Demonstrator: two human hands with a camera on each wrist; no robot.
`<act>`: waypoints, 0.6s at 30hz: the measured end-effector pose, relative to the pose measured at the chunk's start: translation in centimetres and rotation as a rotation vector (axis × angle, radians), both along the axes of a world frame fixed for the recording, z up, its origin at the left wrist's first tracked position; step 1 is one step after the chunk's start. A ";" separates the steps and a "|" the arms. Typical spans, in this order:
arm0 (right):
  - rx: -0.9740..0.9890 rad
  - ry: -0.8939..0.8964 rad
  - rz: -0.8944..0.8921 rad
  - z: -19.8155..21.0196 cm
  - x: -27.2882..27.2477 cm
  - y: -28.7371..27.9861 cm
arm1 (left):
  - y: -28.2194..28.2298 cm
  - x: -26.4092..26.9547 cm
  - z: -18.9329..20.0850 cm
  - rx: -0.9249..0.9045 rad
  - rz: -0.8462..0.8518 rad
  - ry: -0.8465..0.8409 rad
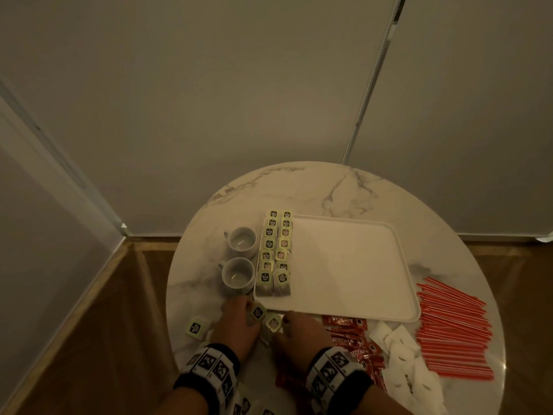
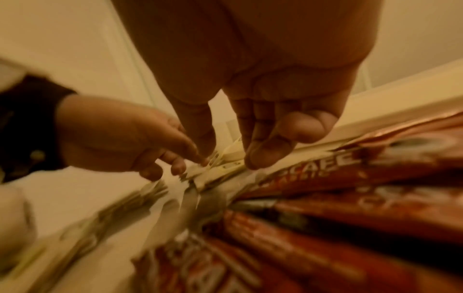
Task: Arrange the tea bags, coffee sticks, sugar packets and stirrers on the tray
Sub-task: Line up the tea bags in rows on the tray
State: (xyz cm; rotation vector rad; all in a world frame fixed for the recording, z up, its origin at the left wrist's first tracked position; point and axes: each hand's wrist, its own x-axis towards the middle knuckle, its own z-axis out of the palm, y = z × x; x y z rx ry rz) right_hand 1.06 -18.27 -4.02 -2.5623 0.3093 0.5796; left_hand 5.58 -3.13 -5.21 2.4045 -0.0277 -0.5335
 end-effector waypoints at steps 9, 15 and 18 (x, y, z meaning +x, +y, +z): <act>-0.108 0.030 0.035 -0.3 0.9 2.3 | -1.0 0.0 0.0 -0.063 0.071 -0.043; -0.036 0.081 0.030 0.0 0.6 2.1 | 0.2 0.2 0.1 -0.089 0.010 -0.091; 0.054 0.070 -0.013 0.0 0.4 1.8 | 0.9 0.2 0.1 -0.138 0.032 -0.082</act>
